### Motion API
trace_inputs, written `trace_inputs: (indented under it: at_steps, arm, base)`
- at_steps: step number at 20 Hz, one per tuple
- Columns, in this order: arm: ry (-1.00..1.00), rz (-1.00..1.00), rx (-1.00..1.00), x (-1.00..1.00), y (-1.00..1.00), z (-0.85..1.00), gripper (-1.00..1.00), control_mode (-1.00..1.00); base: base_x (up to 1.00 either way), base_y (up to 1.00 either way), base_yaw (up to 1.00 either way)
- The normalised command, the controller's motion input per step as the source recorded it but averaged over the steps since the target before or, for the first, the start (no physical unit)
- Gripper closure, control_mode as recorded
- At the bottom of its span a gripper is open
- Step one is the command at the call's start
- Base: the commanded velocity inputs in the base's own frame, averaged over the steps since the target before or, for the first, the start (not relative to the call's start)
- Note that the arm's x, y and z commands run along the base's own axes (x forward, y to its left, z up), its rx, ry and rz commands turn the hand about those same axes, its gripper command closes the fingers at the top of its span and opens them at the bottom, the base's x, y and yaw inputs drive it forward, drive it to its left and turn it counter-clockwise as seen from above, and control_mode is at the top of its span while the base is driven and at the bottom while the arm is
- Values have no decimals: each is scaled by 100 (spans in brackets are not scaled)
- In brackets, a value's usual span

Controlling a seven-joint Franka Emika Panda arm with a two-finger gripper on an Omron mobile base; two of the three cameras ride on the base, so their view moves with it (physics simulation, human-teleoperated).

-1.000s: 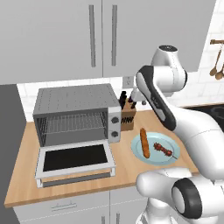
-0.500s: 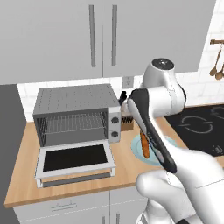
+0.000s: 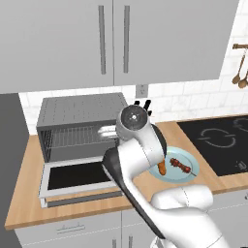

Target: Pick up the kebab skewer and baguette bread, and place them inside the toaster oven. Close the toaster oven door and start by setting the timer.

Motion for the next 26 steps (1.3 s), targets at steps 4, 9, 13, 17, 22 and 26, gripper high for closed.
trace_inputs:
  at_steps: [4,9,13,17,22,26]
  arm:
    - [-18,-12,3,0,42,-20,-100,-100]
    - [-11,0,0,4,23,-18,-100,-100]
    - [-8,0,0,1,23,-16,-100,-100]
    - [-7,0,0,8,16,-7,-100,-100]
    - [0,11,0,1,51,1,-100,-100]
    - [0,12,0,20,21,-5,-100,-100]
  base:
    - [0,0,0]
    - [0,0,0]
    - [0,0,0]
    - [0,0,0]
    - [0,0,0]
    - [0,0,0]
